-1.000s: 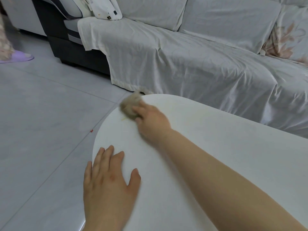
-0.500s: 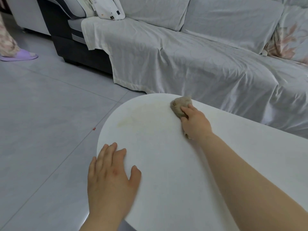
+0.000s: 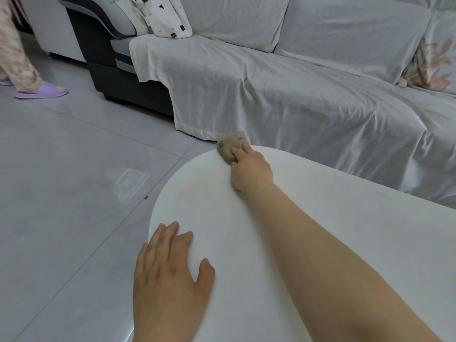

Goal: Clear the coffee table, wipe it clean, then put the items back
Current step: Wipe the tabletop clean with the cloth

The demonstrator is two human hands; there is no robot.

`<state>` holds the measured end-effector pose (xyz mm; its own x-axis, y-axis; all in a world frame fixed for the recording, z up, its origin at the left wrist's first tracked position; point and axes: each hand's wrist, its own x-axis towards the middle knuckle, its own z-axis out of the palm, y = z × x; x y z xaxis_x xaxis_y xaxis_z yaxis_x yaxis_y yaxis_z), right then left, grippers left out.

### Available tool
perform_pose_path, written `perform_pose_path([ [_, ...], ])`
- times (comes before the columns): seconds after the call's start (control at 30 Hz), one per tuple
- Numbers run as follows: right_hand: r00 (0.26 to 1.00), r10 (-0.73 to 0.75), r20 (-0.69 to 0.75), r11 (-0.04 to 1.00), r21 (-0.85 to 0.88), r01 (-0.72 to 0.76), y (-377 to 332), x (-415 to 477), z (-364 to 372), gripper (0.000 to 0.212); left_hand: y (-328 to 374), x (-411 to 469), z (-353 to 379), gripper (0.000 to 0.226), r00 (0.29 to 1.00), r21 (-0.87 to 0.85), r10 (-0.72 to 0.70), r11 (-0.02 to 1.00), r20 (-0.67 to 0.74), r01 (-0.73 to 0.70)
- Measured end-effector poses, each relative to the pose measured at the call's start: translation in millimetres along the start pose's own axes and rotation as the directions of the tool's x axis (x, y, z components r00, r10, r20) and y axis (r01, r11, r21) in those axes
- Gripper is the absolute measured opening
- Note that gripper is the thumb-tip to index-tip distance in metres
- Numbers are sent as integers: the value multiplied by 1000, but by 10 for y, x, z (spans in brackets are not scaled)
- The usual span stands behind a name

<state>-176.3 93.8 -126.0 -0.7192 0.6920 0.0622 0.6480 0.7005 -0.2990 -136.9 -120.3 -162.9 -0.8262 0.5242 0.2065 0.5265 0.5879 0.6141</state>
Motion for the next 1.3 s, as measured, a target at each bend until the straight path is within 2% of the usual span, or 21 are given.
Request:
perform_pose_path([
  [0.07,985,-172,-6,983,57,172,-182,-177,102,46,-11,-12,-6,79,1000,-1,-9,1000,25,9],
  [0.13,907,-420,37,901,134,412,-344,-406,214,45,-9,-11,-18,76,999,1,-1,1000,36,1],
  [0.2,860,-501,91,859,167,483,-320,-461,190,44,-12,-16,-23,67,998,4,-3,1000,57,3],
  [0.27,908,-411,80,906,150,397,-71,-346,68,44,-31,-21,-36,66,998,-9,8,1000,65,-7],
  [0.37,996,-88,-15,991,103,89,610,-140,-201,41,-24,-18,-38,69,999,-9,10,1000,53,-10],
  [0.4,998,44,-54,996,78,-39,878,-116,-288,41,-18,-18,-34,64,998,-10,-2,1000,61,3],
  [0.47,956,277,-99,961,27,-276,1296,-162,-419,43,-13,-13,-28,62,998,-14,-12,1000,68,13],
  [0.53,920,376,-115,925,-14,-380,1433,-212,-437,46,-6,-9,-29,67,998,-3,-15,1000,66,16],
  [0.57,920,370,-132,927,-20,-375,1378,-219,-407,46,-3,-9,-31,68,997,0,-22,1000,68,22],
  [0.63,950,276,-144,961,13,-277,1095,-255,-319,45,7,-10,-34,64,997,-4,-28,1000,71,28],
  [0.73,992,-100,-72,991,81,106,463,-469,-95,45,21,-15,-42,76,999,-3,-9,1000,51,9],
  [0.8,943,-333,21,938,113,329,170,-683,19,46,26,-20,-56,79,998,7,-8,1000,57,7],
  [0.87,911,-408,64,907,138,397,228,-784,-14,45,26,-22,-68,71,997,2,-11,1000,70,11],
  [0.93,950,-308,40,946,120,302,581,-775,-159,44,18,-21,-70,57,997,-11,-18,1000,73,19],
  [1.0,998,-47,-32,995,81,49,1091,-766,-359,43,13,-26,-56,44,998,-21,-19,1000,66,20],
  [1.07,969,233,-86,972,59,-229,1491,-833,-541,43,4,-20,-41,42,998,-26,-22,999,57,24],
  [1.1,947,310,-89,951,42,-307,1570,-881,-580,44,2,-21,-39,43,998,-24,-26,999,57,28],
  [1.13,937,338,-89,941,30,-337,1559,-924,-576,44,1,-23,-39,43,998,-21,-29,999,57,31],
  [1.2,954,279,-110,960,30,-277,1328,-1031,-501,45,5,-27,-53,43,998,-24,-27,999,53,28],
  [1.3,997,1,-81,997,71,5,782,-1343,-272,46,7,-52,-84,41,998,-46,-24,999,55,27],
])
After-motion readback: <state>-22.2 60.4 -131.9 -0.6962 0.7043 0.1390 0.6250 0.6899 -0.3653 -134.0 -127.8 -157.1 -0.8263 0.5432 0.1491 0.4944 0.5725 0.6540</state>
